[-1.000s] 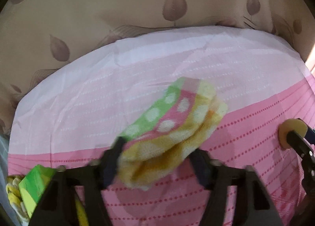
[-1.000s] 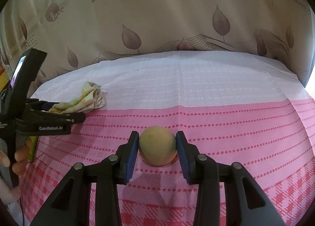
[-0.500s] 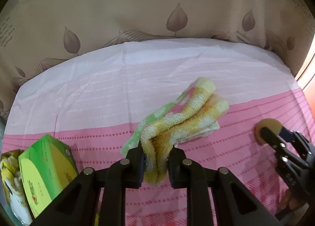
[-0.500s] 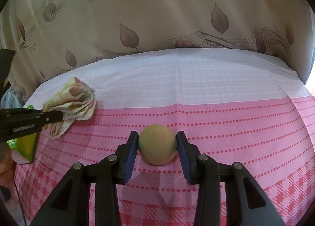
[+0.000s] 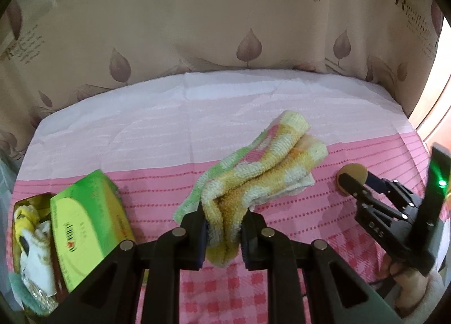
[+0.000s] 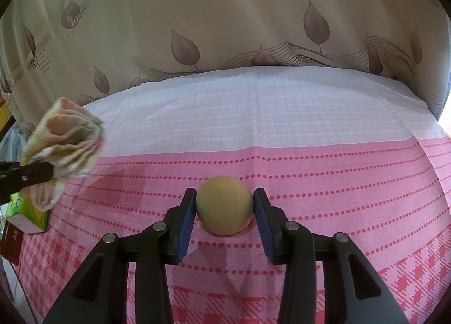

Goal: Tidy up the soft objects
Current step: 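Carry the towel with the left gripper into the gold tin and release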

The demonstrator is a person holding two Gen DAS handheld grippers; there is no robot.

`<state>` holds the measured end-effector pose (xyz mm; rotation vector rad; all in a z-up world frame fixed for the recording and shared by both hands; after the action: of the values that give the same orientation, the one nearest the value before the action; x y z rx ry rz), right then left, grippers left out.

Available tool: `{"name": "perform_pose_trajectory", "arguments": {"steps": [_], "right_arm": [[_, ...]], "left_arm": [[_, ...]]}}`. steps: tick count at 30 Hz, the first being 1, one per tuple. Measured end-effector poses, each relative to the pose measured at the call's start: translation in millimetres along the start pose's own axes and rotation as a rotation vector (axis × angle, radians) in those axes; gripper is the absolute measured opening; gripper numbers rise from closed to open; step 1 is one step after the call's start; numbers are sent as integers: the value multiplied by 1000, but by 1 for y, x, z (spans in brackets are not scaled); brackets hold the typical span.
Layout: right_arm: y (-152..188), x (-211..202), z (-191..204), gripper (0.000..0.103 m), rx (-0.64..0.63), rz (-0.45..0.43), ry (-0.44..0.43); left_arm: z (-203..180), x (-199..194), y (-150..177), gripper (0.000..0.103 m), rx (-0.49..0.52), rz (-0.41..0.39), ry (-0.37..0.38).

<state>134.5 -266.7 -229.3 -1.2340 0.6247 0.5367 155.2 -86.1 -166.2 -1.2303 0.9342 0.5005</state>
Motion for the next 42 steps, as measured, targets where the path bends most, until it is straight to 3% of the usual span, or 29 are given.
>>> {"name": "perform_pose_trajectory", "arguments": {"steps": [13, 24, 36, 42], "right_arm": [[3, 2, 3, 40, -18, 9, 8], [2, 3, 3, 40, -18, 8, 4], [2, 4, 3, 40, -18, 8, 5], [2, 4, 2, 40, -18, 8, 4]], "left_arm": [[63, -46, 11, 18, -120, -62, -67], [158, -84, 26, 18, -255, -90, -211], [262, -108, 65, 18, -387, -46, -367], [294, -112, 79, 18, -437, -35, -416]]}}
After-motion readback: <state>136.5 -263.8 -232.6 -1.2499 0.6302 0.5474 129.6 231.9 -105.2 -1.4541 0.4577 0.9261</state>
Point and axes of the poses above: each gripper's, at about its wrist camera, not at the fingertips, and x roughly the way its jaws point, z to its left, y to its underside, the point moved 10 cm from there along x, roughly the way its jaws point, and after that the axes turned 1 degree about y, right-handed, at the moved point
